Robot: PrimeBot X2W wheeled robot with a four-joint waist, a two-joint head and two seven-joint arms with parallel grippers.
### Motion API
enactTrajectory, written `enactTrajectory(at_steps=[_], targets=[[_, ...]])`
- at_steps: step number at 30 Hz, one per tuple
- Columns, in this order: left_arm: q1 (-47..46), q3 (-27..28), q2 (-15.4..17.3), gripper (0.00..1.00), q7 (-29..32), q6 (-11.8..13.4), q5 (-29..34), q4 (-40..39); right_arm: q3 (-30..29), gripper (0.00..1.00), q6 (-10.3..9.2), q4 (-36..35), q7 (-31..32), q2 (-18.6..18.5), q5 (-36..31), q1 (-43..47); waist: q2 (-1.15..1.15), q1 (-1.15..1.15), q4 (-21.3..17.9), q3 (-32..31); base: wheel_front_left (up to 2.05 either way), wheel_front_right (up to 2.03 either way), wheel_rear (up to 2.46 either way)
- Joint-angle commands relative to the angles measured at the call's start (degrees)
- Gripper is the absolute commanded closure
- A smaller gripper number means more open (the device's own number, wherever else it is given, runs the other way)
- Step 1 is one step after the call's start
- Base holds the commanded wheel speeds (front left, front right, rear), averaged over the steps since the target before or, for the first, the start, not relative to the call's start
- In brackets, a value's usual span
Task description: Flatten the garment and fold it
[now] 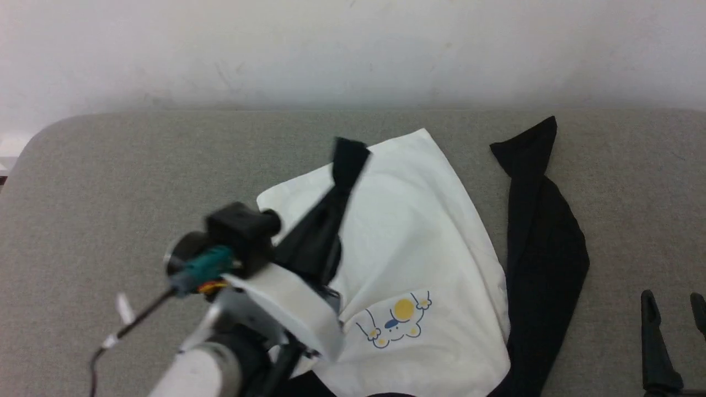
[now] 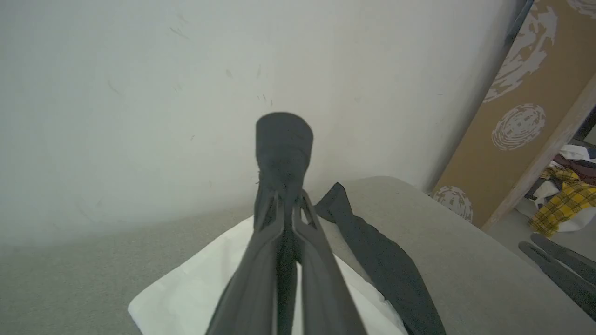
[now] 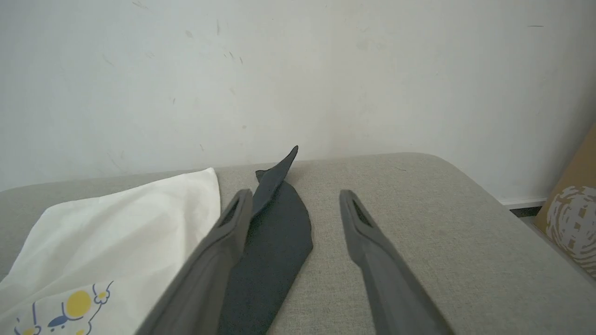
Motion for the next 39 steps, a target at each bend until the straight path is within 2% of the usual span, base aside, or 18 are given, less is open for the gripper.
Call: enactTrajectory(at_steps=[1,8,12,18,23,24,25,26,27,30,34,37,39], targets=[[-0.93,-2.0,-0.8,1.0,0.38,-0.75,1.1,1.24,0.08,0.0,-0.05,-0.22,0.04,0.14,0.09,-0.98,0.0,-0.01,-0.79,0.94,0.0,0.0,0.0],[-0.98,-15.41,-5.31,1.0,1.13,-5.28,4.53,13.11,0.38,0.0,-0.05,-0.29,-0.2,0.14,0.1,-1.49,0.0,-0.01,-2.21,3.61,0.0,0.0,0.0],[-1.06,-20.27,-7.76,1.0,0.93,-7.24,5.46,22.04,0.61,0.0,-0.05,-0.18,-0.42,0.14,-0.02,-2.04,0.0,-0.01,-2.95,4.85,0.0,0.0,0.0],[-2.78,-23.72,-9.91,1.0,0.77,-8.44,7.24,36.1,2.01,0.0,-0.05,0.33,-0.47,0.14,-0.27,-2.96,0.0,-0.01,-4.24,5.71,0.0,0.0,0.0],[-4.24,-24.65,-12.18,1.0,-0.95,-8.98,7.05,44.25,2.47,0.0,-0.05,0.83,-0.27,0.14,-0.69,-3.34,0.0,-0.01,-5.06,5.31,0.0,0.0,0.0],[-4.47,-24.76,-12.63,0.84,-1.44,-8.96,6.93,45.52,2.49,0.0,-0.05,0.92,-0.21,0.14,-0.76,-3.32,0.0,-0.01,-5.19,5.07,0.0,0.0,0.0],[-4.65,-24.87,-13.05,0.63,-1.93,-8.91,6.79,46.66,2.5,0.0,-0.05,0.98,-0.14,0.14,-0.82,-3.26,0.0,-0.01,-5.27,4.86,0.0,0.0,0.0],[-4.92,-25.03,-13.43,0.51,-2.51,-8.87,6.71,47.53,2.53,0.0,-0.05,0.99,-0.04,0.14,-0.85,-3.2,0.0,-0.01,-5.32,4.67,0.0,0.0,0.0],[-5.13,-24.99,-13.81,0.0,-3.34,-8.81,6.44,47.98,2.52,0.0,-0.05,1.0,0.04,0.14,-0.86,-3.13,0.0,-0.01,-5.31,4.44,0.0,0.0,0.0],[-5.71,-24.47,-14.68,0.0,-5.42,-8.88,4.63,47.47,2.22,0.0,-0.05,0.98,0.25,0.14,-0.78,-2.73,0.0,-0.01,-4.88,3.52,0.0,0.0,0.0],[-6.26,-21.31,-15.25,0.0,-7.53,-8.54,-0.66,41.17,2.02,0.0,-0.05,0.95,0.54,0.14,-0.7,-2.03,0.0,-0.01,-4.13,1.9,0.0,0.0,0.0],[-7.07,-17.07,-15.34,0.0,-10.03,-6.72,-3.56,33.16,2.0,0.0,-0.05,0.83,0.68,0.14,-0.53,-1.58,0.0,-0.01,-3.67,0.79,0.0,0.0,0.0],[-7.2,-13.33,-14.33,0.0,-11.89,-4.6,-4.01,27.63,1.81,0.0,-0.05,0.74,0.74,0.14,-0.38,-1.28,0.0,-0.01,-3.33,0.27,0.0,0.0,0.0]])
